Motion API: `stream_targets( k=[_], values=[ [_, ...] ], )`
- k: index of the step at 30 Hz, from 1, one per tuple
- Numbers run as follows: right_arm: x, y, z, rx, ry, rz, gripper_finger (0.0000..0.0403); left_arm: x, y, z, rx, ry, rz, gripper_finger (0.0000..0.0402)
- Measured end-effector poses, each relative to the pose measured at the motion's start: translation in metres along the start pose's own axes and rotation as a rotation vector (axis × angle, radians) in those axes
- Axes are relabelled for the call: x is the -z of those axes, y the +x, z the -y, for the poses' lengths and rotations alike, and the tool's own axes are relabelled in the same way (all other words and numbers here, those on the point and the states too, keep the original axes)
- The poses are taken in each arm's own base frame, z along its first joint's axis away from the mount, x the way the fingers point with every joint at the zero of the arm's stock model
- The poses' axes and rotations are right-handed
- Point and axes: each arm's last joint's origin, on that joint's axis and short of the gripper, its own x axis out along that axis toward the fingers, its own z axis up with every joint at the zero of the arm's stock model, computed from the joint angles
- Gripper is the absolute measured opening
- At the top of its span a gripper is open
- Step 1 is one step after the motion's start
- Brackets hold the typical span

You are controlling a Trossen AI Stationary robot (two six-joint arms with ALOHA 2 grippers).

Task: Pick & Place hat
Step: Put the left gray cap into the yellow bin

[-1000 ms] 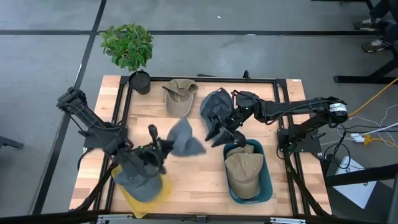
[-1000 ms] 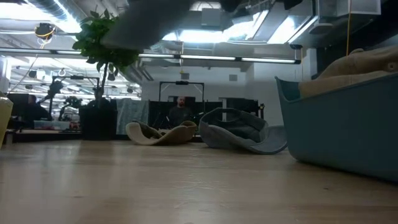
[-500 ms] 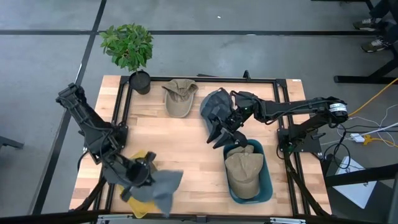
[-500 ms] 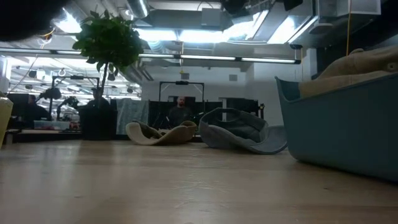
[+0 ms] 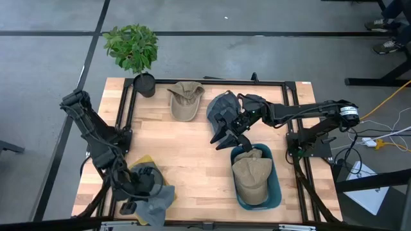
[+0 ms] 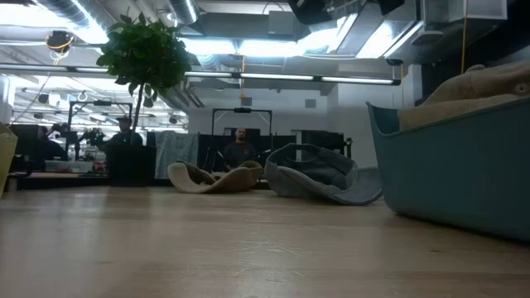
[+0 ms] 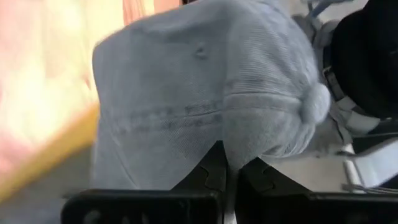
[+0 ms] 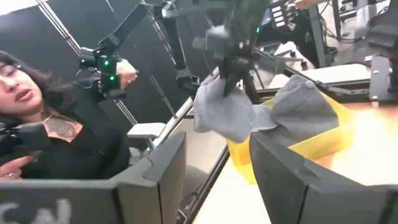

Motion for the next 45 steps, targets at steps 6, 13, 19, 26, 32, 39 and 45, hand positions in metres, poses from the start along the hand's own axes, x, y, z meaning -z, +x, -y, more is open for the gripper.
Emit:
stream_targets(
  k=[6,13,19,26,32,39,45],
  values=[
    [0.0,0.0,0.0,0.003,-0.012,0.001,0.0175,0.009,0.022,-0.003,-0.058,-0.14,-0.137,0.0003],
    [0.0,0.0,0.0,0.003,-0.012,0.001,0.0174,0.017,0.041,-0.012,-0.186,-0.173,-0.224,0.0003],
    [0.0,0.0,0.0,0.003,-0.008,0.001,0.0175,0.014,0.061,-0.022,-0.208,-0.168,-0.312,0.0003],
    [0.0,0.0,0.0,0.003,-0.003,0.001,0.0174,0.008,0.087,-0.04,-0.216,-0.125,-0.426,0.0003],
    [0.0,0.0,0.0,0.003,0.019,0.001,0.0174,0.005,0.102,-0.058,-0.277,-0.072,-0.487,0.0003],
    [0.0,0.0,0.0,0.003,0.022,0.001,0.0174,-0.002,0.113,-0.08,-0.382,0.039,-0.494,0.0003],
    [0.0,0.0,0.0,0.003,0.018,0.001,0.0174,-0.014,0.11,-0.098,-0.54,0.202,-0.424,0.0003]
  ],
)
